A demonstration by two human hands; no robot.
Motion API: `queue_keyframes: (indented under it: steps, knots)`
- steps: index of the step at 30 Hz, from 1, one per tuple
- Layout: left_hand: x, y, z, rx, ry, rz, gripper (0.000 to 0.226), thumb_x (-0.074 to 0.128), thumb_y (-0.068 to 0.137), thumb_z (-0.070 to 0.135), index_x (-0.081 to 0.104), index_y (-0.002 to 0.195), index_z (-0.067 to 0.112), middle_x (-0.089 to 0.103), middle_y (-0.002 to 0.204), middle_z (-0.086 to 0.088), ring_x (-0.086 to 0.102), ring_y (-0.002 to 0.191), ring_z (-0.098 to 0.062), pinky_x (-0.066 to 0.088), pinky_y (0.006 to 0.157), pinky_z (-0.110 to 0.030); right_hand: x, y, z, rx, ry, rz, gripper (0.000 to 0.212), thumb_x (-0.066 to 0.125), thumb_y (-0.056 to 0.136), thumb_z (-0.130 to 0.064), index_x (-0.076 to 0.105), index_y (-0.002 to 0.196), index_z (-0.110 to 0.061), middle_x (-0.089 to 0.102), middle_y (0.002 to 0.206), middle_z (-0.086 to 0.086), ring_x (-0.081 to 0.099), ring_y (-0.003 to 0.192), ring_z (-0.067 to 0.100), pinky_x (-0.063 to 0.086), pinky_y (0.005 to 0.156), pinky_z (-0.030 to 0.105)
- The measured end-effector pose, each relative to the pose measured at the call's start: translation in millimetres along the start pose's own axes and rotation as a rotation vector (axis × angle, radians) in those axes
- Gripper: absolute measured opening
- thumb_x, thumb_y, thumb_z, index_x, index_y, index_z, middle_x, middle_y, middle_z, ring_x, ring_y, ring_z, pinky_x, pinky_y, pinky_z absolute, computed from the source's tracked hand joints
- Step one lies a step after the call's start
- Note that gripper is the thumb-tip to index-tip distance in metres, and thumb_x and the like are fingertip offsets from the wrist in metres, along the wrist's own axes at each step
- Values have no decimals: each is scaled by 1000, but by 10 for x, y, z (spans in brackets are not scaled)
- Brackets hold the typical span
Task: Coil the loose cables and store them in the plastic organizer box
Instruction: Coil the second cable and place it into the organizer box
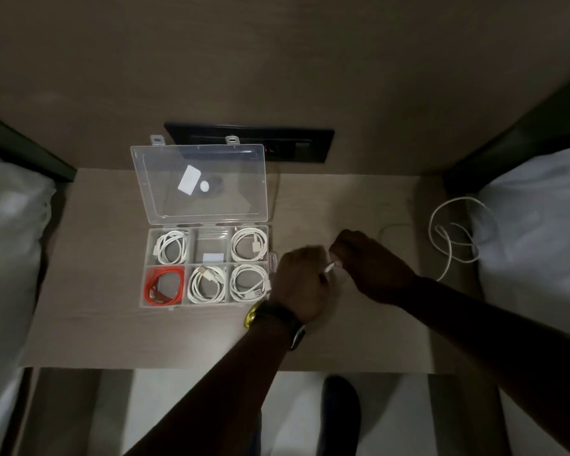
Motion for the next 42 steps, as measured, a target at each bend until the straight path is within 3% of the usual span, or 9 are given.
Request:
queue_keyframes:
  steps: [2,6,9,17,22,26,30,35,42]
  knots:
    - [99,-40,12,-145,-167,-164,34,42,94,25,65,110,6,67,113,-20,62,103,-34,49,89,-40,-126,-111,-110,-38,143,16,7,48,97,-14,48,100,-20,49,104,1,51,81,21,46,65,39]
    - [218,-315,143,-593,-1269,-265,16,57,93,24,70,85,19,60,68,1,47,50,-6,40,49,-20,-344,-232,-108,86,383,137,9,53,97,-27,58,100,-20,63,98,0,61,82,16,51,71,37]
    - [146,-444,276,-625,-1696,-410,24,58,87,34,59,67,21,46,54,7,45,51,-9,39,53,-22,-367,-299,-179,142,571,178,21,49,99,-31,57,80,-26,60,73,-6,59,67,9,49,66,38]
    - [9,-708,336,-610,-1771,-507,16,49,88,16,59,77,16,41,55,8,40,50,-8,35,48,-20,-426,-505,-393,60,529,165,28,46,98,-38,63,84,-20,61,76,-8,59,73,8,47,68,31]
    - [-313,-638,185,-293,-2083,-46,22,52,89,14,70,99,8,74,94,-4,70,97,-19,58,84,-28,-321,-767,-577,39,274,-122,29,34,100,-46,51,113,-26,68,91,-1,65,85,21,50,76,42]
    - [-268,-680,80,-210,-1567,250,29,48,95,10,64,119,5,71,118,-6,61,119,-19,47,104,-31,-469,-845,-1018,-177,179,-230,33,34,96,-50,42,121,-30,68,98,2,65,85,24,51,70,38]
    - [-191,-872,204,-138,-956,86,22,52,90,7,72,81,13,70,72,5,63,69,-8,49,68,-19,-1014,-548,-983,-169,219,-149,29,31,88,-56,49,101,-37,58,74,-13,59,70,10,50,66,35]
    - [-329,-1018,387,-331,-1829,-235,18,42,78,20,53,65,12,35,51,3,29,44,-10,21,47,-25,-1215,-174,-777,-26,561,67,31,64,81,-51,67,75,-21,66,68,-2,64,66,18,52,64,40]
    - [-1022,-924,55,-149,-2099,231,26,33,96,19,56,85,17,51,75,6,49,62,-9,42,64,-22,-465,-767,-1318,-95,438,-155,28,38,99,-47,54,103,-24,69,83,3,67,78,22,51,72,44]
Point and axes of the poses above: each hand's wrist, its own y-axis towards the middle knuckle, its own x-axis out of the palm, z = x × y, the point moved 3 cm from there along y, towards the middle knuckle
